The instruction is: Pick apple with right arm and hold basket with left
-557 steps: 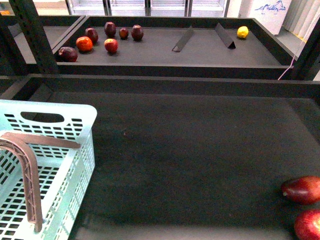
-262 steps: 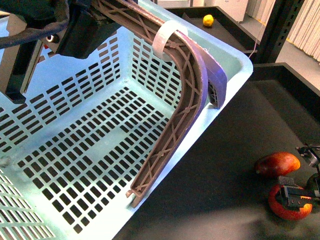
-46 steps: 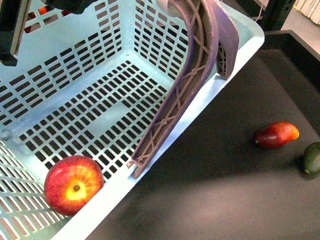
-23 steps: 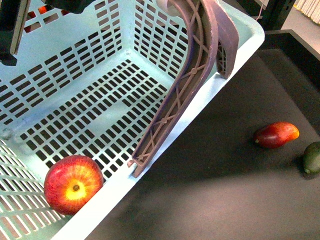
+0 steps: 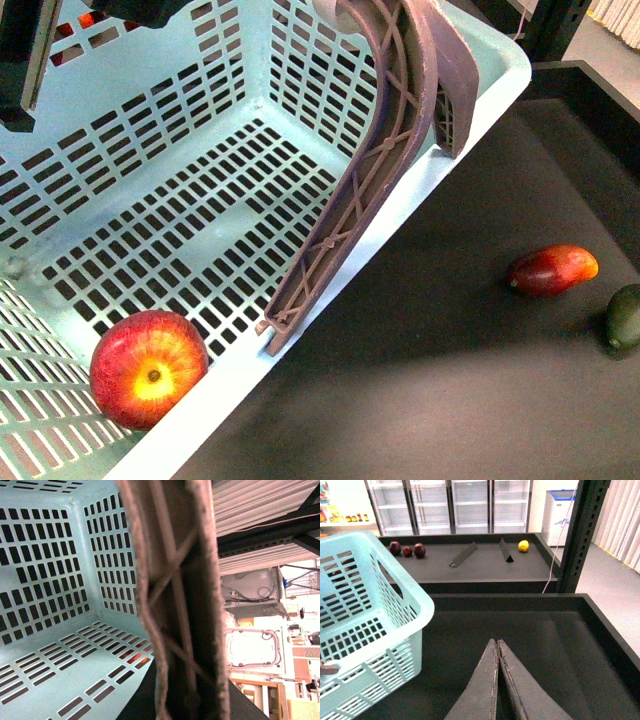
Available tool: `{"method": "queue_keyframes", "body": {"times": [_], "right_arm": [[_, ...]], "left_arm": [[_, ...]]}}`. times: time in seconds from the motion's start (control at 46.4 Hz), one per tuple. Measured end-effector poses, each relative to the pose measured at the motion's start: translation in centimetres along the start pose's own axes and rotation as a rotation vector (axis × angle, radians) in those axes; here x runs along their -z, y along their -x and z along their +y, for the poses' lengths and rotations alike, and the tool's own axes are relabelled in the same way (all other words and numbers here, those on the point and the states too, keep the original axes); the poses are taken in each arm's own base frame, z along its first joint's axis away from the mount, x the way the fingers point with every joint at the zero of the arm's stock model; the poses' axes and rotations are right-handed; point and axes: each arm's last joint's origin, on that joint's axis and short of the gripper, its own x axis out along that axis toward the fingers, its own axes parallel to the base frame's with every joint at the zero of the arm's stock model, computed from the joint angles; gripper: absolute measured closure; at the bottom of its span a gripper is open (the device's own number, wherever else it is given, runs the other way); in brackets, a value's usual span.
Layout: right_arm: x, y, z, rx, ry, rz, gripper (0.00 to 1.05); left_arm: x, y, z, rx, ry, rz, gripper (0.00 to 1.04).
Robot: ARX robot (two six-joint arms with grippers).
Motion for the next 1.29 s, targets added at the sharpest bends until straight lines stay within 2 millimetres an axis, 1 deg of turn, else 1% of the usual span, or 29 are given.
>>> {"method": "queue_keyframes", "body": {"times": [0.561,0.647,0.712,0.927,1.1,1.165,1.294], "right_arm": [[0.0,1.1,0.0,0.0,0.0,-0.001,1.03],[0.4,1.7,0.0,-0.001,0.0,0.032,1.03],[0.3,2.1,0.0,0.0,0.0,0.01,1.03],[0.3,2.2,0.0,0.001,0.001,0.005,1.02],[0.3,2.2,0.0,0.001,0.0,0.005,0.75],[0.3,2.2,0.0,0.001,0.0,0.005,0.61],[0.3,2.2,0.0,0.001,0.0,0.005,0.4]], "left_arm": [[0.0,0.0,0.0,0.0,0.0,0.0,0.98],[0.0,0.0,0.0,0.0,0.0,0.0,0.98],[0.0,0.0,0.0,-0.001,0.0,-0.002,0.98],[0.0,0.0,0.0,0.0,0.0,0.0,0.98],[0.0,0.0,0.0,0.0,0.0,-0.001,0.98],[0.0,0.0,0.0,0.0,0.0,0.0,0.98],[0.0,0.0,0.0,0.0,0.0,-0.001,0.98]]}}
